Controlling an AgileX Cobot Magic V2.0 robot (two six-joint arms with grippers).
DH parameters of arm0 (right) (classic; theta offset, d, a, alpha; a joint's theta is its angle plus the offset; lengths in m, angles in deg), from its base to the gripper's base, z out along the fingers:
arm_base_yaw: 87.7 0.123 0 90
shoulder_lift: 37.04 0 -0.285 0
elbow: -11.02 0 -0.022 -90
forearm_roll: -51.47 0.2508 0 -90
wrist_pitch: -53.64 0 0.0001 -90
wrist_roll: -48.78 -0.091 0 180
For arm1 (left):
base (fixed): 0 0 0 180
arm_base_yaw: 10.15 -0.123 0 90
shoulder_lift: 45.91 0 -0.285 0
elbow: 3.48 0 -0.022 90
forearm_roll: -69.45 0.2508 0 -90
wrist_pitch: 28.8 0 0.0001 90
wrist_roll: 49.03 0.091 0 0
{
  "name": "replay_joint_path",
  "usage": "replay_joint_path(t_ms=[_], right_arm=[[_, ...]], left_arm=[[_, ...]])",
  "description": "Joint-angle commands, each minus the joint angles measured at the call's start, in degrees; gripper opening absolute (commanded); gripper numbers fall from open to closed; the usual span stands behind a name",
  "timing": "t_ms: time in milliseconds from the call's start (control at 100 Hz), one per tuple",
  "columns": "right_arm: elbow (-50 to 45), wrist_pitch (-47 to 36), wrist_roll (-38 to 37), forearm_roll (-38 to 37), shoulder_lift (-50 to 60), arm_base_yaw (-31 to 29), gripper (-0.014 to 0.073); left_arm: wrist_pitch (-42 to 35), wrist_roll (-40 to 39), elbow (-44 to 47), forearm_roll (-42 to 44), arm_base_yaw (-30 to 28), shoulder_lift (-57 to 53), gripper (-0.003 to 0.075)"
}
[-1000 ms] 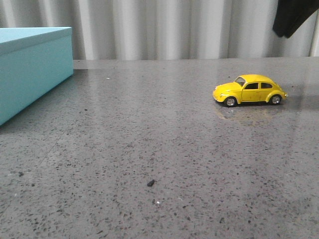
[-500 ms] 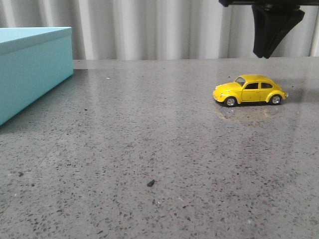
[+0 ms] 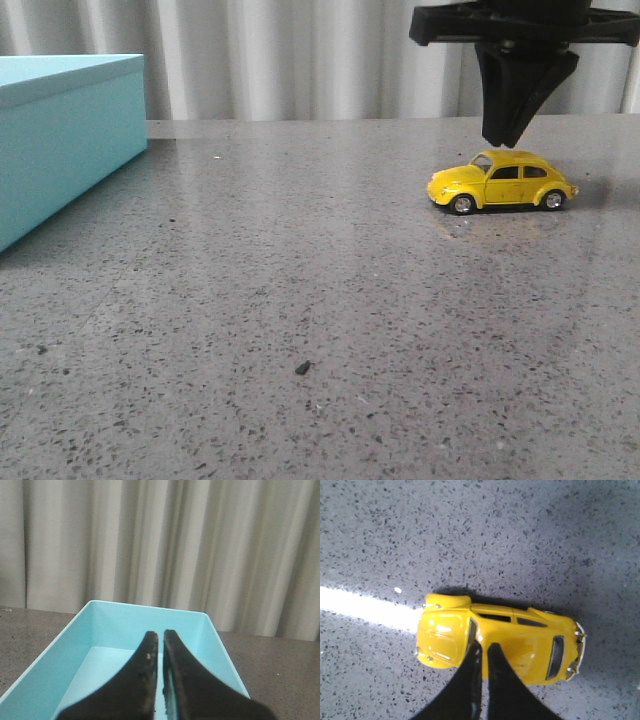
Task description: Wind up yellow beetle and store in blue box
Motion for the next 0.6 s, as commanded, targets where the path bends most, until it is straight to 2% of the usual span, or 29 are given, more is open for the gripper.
replay_joint_path(t_ms=[0,590], right_arm=[[1.8,-1.1,0.3,-0.1,2.1,0.0,-0.0061],[1.8,-0.9,0.3,-0.5,0.3,0.0,-0.0061]], left_arm=[[-4.4,-0.3,-2.2,-0.4,-0.2,0.9,-0.0021],[-4.4,-0.3,-2.2,-0.4,-0.2,0.9,-0.0021]])
